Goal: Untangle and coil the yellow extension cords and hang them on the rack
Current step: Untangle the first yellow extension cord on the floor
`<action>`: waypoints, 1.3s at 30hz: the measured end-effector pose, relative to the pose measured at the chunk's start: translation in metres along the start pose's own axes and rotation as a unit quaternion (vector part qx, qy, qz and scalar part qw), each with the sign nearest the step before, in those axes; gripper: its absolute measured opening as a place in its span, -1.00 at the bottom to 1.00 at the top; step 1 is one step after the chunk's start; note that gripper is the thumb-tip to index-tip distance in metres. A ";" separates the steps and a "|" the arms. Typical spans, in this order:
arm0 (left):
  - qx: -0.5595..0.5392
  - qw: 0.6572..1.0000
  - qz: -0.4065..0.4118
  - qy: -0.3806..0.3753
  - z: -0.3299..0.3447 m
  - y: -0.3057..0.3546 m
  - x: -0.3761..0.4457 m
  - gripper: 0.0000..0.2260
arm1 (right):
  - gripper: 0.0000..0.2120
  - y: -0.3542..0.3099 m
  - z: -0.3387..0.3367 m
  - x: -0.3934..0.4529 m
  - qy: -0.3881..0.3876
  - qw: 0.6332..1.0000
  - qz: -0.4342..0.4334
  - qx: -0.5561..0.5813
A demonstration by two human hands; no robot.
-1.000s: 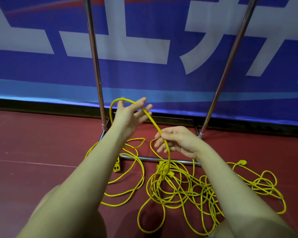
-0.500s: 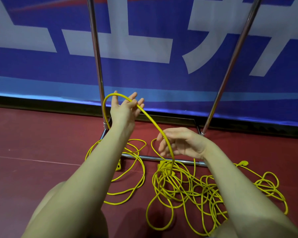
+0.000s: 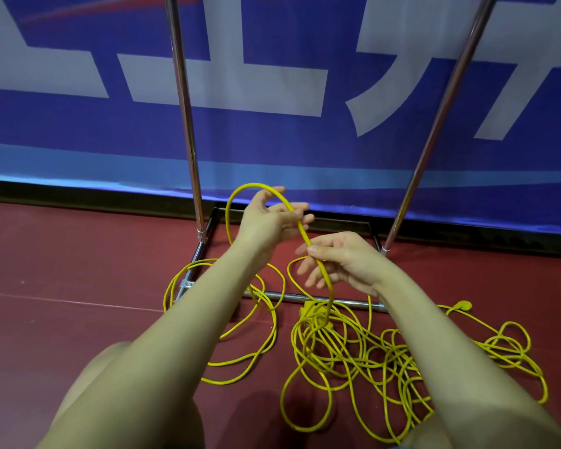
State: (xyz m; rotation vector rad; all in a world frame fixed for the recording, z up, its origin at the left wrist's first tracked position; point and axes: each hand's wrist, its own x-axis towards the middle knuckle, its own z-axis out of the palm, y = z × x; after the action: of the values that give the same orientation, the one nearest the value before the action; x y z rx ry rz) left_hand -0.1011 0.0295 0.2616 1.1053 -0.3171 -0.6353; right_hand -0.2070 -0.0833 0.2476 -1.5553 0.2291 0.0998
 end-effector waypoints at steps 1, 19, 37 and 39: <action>-0.003 1.000 0.005 0.005 -0.002 0.003 0.001 -0.55 | -0.85 -0.001 0.001 0.000 -0.002 1.000 -0.005 0.009; -0.073 0.993 0.042 0.080 -0.029 0.019 0.021 -0.45 | -0.83 0.008 -0.011 0.000 0.082 0.994 -0.046 -0.051; -0.113 0.987 0.086 0.076 -0.023 0.031 0.017 -0.68 | -0.70 0.009 0.000 -0.002 0.042 0.999 -0.003 -0.028; -0.130 0.982 0.090 0.102 -0.030 0.032 0.020 -0.61 | -0.74 0.012 -0.002 -0.002 0.044 0.999 -0.003 -0.029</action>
State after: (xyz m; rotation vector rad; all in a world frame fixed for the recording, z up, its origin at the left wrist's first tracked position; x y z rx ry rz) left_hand -0.0591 0.0482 0.2759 0.8705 -0.1496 -0.3851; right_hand -0.2113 -0.0851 0.2364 -1.6193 0.2934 0.0342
